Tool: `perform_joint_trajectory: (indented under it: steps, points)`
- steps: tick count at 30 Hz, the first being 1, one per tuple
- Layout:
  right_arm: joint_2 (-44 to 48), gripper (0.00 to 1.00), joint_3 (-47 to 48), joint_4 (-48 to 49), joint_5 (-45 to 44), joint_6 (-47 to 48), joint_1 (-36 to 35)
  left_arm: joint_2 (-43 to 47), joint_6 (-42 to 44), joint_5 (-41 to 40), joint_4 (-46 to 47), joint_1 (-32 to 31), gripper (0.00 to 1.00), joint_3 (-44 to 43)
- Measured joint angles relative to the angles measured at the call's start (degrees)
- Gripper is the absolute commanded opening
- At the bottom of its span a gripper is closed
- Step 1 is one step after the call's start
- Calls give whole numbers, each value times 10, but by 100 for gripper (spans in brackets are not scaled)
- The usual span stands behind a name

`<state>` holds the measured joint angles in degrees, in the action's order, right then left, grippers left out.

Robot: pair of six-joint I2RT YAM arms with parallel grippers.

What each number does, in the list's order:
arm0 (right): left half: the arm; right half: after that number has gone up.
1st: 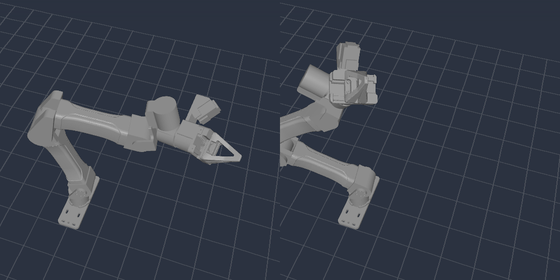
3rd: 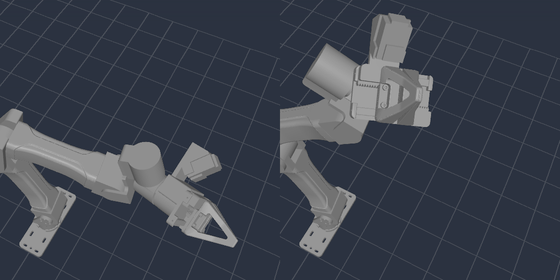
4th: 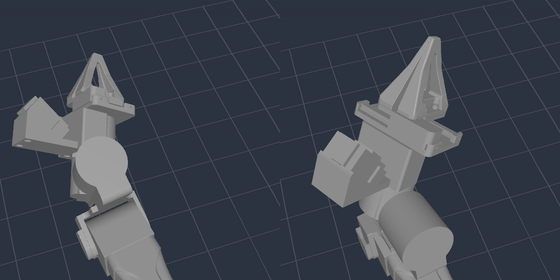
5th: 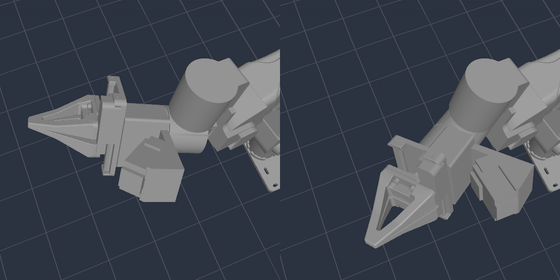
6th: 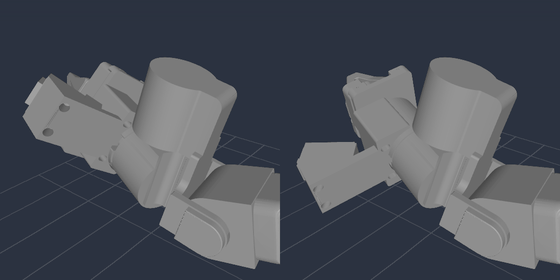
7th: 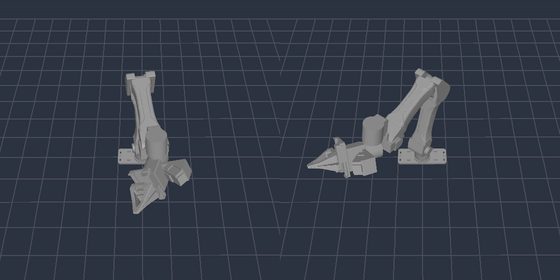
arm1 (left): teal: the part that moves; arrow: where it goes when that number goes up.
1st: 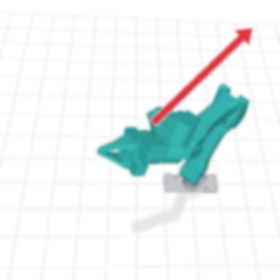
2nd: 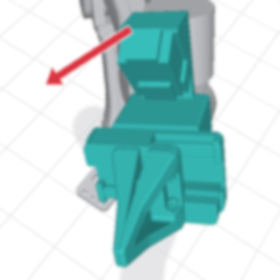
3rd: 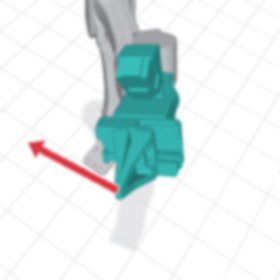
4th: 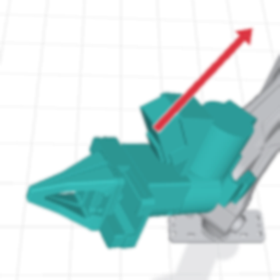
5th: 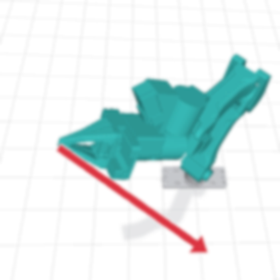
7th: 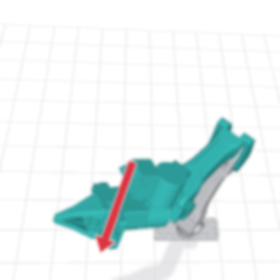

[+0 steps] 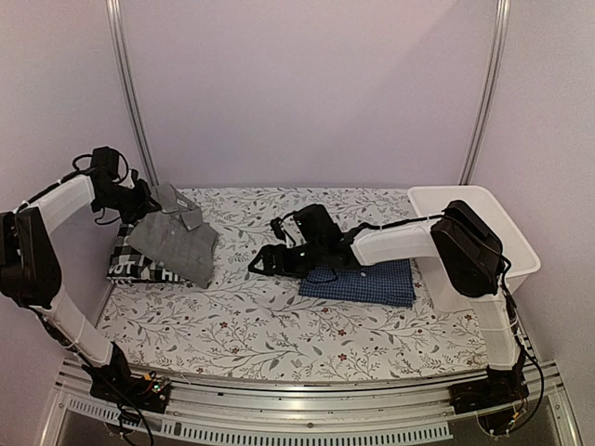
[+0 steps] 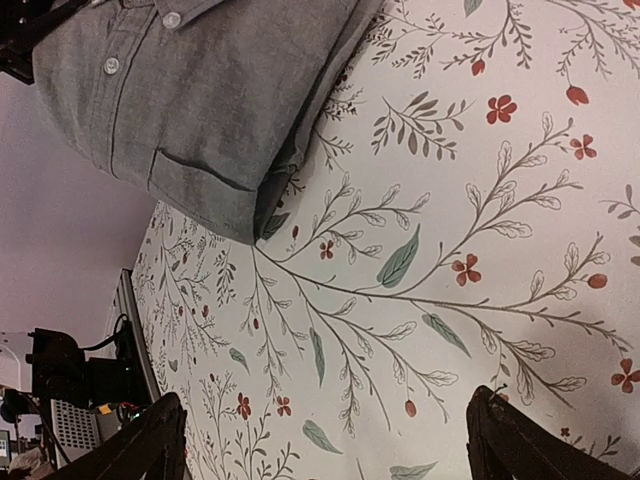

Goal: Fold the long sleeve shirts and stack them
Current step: Pick up the square-folded shirt from the square-folded shirt, then place the square-folded shirt on the square-folded shirt.

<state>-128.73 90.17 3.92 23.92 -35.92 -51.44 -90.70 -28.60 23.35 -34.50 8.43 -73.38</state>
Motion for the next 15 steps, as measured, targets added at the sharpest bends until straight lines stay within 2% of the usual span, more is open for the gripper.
perform_joint_trajectory:
  steps: [15]
  points:
    - [11,95,-10,-1,-11,2,0,0,3,21,-52,10,0,-116]
